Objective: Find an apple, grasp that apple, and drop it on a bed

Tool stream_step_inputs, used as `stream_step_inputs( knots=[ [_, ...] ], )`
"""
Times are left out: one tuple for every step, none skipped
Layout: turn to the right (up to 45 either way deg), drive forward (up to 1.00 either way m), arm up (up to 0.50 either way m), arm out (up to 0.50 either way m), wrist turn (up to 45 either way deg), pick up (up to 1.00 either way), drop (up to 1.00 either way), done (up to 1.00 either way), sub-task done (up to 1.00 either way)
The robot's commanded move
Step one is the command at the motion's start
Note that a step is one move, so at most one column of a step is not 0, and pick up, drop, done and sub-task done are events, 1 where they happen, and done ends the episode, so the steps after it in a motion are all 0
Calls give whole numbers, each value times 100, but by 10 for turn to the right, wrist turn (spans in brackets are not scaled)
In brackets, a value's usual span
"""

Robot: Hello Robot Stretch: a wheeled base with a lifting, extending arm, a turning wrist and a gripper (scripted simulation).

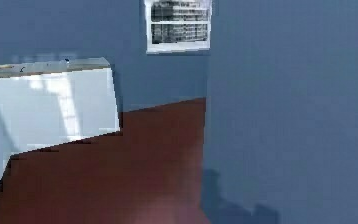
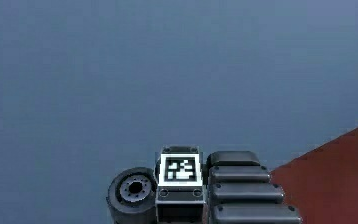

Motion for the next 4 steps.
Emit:
stream_step_inputs(
  knots=[
    [-240, 0, 0, 0, 0, 0, 0, 0, 0],
    [0, 100, 0, 0, 0, 0, 0, 0, 0],
    [-90, 0, 0, 0, 0, 0, 0, 0, 0],
    [0, 15, 0, 0, 0, 0, 0, 0, 0]
  ],
)
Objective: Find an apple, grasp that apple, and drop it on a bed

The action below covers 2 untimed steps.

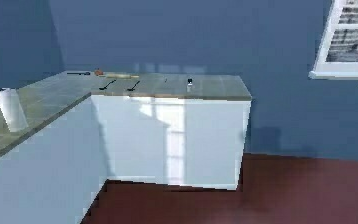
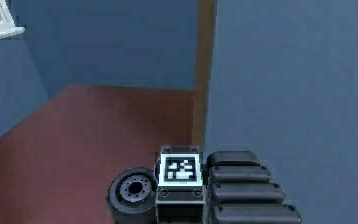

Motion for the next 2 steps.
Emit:
stream_step_inputs(
  knots=[
    [450, 0, 0, 0, 0, 0, 0, 0, 0],
    [30, 0, 0, 0, 0, 0, 0, 0, 0]
  ],
)
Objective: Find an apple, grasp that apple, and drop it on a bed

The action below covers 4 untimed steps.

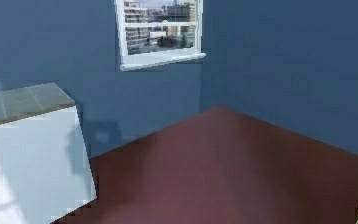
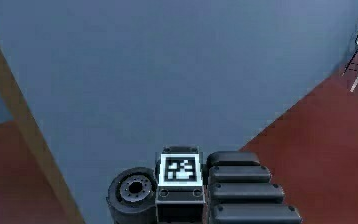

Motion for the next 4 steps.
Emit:
stream_step_inputs(
  knots=[
    [0, 100, 0, 0, 0, 0, 0, 0, 0],
    [120, 0, 0, 0, 0, 0, 0, 0, 0],
    [0, 5, 0, 0, 0, 0, 0, 0, 0],
    [330, 0, 0, 0, 0, 0, 0, 0, 0]
  ],
)
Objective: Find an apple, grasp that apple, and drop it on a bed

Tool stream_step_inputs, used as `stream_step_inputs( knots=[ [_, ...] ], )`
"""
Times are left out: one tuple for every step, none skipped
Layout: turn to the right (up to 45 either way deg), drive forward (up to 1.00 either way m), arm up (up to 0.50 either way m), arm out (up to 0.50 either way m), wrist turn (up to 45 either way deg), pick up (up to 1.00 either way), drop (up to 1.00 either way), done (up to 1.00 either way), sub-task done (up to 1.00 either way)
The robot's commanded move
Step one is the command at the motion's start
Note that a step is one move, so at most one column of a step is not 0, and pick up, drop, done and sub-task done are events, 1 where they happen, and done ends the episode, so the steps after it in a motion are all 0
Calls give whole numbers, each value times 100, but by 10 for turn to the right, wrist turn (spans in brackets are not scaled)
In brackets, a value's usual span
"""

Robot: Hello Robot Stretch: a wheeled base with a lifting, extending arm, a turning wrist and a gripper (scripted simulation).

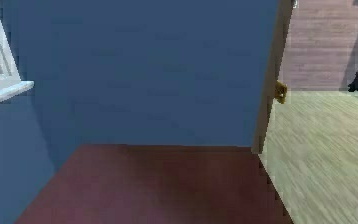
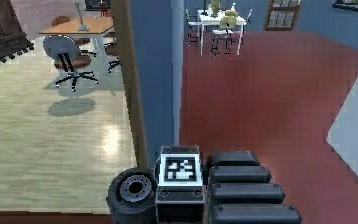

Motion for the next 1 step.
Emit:
stream_step_inputs(
  knots=[
    [0, 45, 0, 0, 0, 0, 0, 0, 0]
  ],
)
